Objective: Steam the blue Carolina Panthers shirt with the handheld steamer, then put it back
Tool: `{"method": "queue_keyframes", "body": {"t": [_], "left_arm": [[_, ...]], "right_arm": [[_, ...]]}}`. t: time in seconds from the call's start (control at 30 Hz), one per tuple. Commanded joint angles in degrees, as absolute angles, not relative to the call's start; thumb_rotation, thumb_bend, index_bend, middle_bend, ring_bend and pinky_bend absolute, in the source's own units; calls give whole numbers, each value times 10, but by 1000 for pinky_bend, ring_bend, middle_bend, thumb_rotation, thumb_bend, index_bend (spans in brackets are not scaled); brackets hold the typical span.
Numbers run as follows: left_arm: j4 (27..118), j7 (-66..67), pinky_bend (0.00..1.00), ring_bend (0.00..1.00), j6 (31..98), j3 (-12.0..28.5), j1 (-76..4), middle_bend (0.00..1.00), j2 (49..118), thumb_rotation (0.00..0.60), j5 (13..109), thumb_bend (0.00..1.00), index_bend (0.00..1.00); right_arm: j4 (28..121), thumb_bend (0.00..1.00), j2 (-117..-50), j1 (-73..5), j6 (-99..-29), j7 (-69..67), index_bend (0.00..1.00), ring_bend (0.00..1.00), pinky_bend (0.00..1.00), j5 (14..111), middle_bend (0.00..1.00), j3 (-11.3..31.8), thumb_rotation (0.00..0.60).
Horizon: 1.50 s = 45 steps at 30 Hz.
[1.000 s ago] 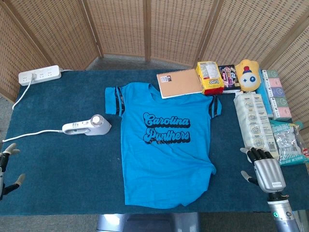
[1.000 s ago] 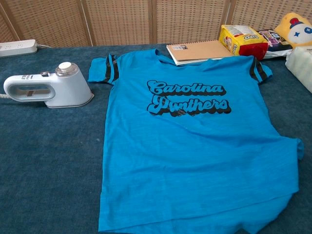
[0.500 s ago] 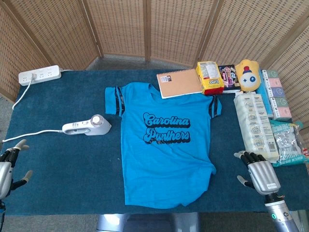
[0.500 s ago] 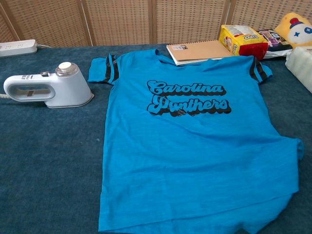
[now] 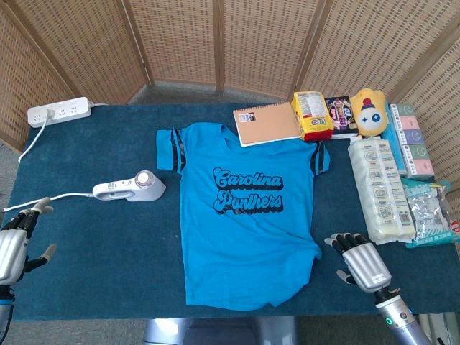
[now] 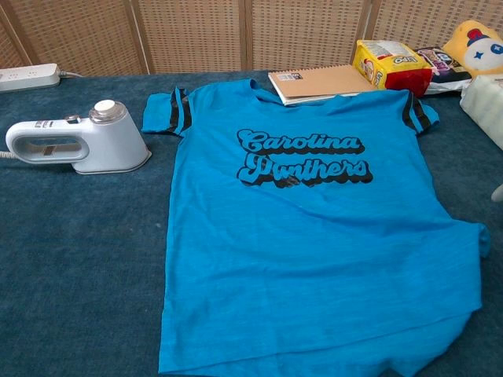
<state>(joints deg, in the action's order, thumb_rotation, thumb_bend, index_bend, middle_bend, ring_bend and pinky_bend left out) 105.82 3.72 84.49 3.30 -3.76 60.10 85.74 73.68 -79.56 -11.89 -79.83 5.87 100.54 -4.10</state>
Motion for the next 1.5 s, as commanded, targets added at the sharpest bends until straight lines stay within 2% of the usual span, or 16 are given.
{"method": "queue_keyframes", "body": {"t": [0.03, 0.63, 1.03, 1.2, 1.37, 1.5], "left_arm": [[1062, 41, 322, 206, 845, 32, -39, 257, 600, 595, 858, 273, 59], [1049, 18, 322, 206, 844, 26, -39, 257, 602, 599, 852, 273, 60], [1027, -17, 322, 206, 843, 23, -37, 257, 604, 596, 849, 273, 60], [1015, -28, 322, 206, 838, 23, -39, 257, 606, 597, 844, 273, 60], [1003, -35, 322, 206, 830, 23, -42, 257, 610, 597, 840, 273, 60], [995, -35, 322, 206, 814, 25, -52, 256, 609, 596, 836, 273, 60]], "right_arm": [[721, 165, -806, -122, -799, 60, 275, 297, 330, 1012, 297, -44, 600], [708, 162, -845, -164, -765, 79, 288, 296, 318, 1024, 297, -40, 600], [738, 160, -859, -200, -721, 120, 384, 320, 327, 1027, 331, -38, 600], [753, 172, -865, -211, -713, 141, 491, 400, 401, 1024, 403, -32, 600], [760, 201, -875, -218, -704, 159, 547, 449, 473, 1020, 456, -29, 600], [762, 244, -887, -224, -699, 168, 601, 502, 583, 1018, 509, -26, 600]]}}
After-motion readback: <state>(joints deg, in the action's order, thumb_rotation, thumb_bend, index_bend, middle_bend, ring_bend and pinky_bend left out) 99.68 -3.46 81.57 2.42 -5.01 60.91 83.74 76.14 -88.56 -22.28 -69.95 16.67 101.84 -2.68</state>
